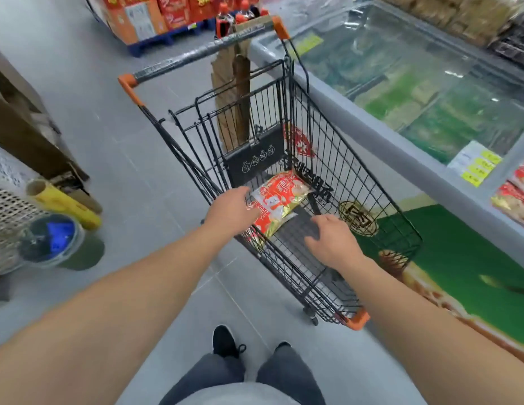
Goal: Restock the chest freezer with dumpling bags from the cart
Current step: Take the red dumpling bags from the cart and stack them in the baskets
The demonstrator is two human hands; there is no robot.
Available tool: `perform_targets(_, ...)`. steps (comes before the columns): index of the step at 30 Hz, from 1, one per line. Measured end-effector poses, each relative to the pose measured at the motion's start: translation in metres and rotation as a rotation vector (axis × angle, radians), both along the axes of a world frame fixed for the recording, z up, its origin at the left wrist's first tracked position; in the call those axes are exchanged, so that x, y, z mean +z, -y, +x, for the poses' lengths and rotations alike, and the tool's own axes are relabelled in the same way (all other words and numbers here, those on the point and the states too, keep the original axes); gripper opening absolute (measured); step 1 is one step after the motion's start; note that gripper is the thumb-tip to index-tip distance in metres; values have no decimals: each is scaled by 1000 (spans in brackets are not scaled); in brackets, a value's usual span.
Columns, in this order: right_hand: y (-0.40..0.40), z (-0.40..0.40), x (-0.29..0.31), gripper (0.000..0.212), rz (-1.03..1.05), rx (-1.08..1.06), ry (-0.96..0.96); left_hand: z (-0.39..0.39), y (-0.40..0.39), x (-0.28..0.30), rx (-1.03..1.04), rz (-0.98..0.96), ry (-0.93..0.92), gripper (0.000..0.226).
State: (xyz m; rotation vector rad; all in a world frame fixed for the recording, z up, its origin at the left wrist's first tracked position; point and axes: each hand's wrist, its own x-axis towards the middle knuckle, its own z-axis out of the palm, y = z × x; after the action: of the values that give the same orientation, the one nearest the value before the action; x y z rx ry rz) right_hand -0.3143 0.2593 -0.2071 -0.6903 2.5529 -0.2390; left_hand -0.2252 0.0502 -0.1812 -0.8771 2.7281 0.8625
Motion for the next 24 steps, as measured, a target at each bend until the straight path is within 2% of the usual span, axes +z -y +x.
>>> perform_targets(6,37,-27,-22,54,57,24,29,-33,32,-12,-40,37,21,55)
perform_targets(11,60,-70,-54,58,101,28,101,-79,54,-40,-25,85,86,52)
perform_targets(20,91,-155,-142,62,120,14,322,-176,80,-113,64,220,292,60)
perform_targets(24,101,-176,-177,60,110,-26,397,-201,83,-152,82,266,343,49)
